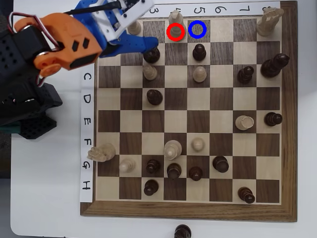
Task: Move the piece to destination
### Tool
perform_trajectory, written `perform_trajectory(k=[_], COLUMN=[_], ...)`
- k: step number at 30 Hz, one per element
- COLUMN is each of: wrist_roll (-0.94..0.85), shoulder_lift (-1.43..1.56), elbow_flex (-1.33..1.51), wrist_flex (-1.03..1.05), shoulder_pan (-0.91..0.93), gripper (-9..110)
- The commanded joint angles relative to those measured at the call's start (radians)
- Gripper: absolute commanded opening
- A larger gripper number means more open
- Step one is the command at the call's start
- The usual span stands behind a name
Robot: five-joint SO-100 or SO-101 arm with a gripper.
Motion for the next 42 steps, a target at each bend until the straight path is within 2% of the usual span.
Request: perform_trajectory(k=[1, 27, 42], wrist_roll=[0.304, 0.245, 0.245], shoulder_lift=[-0.043, -0.351, -0.362], elbow_flex=[-0.003, -0.118, -0.163], wrist_flex=[-0.161, -0.377, -0.503], shoulder_pan=[-0.034, -0.003, 0.025], gripper=[29, 30, 33])
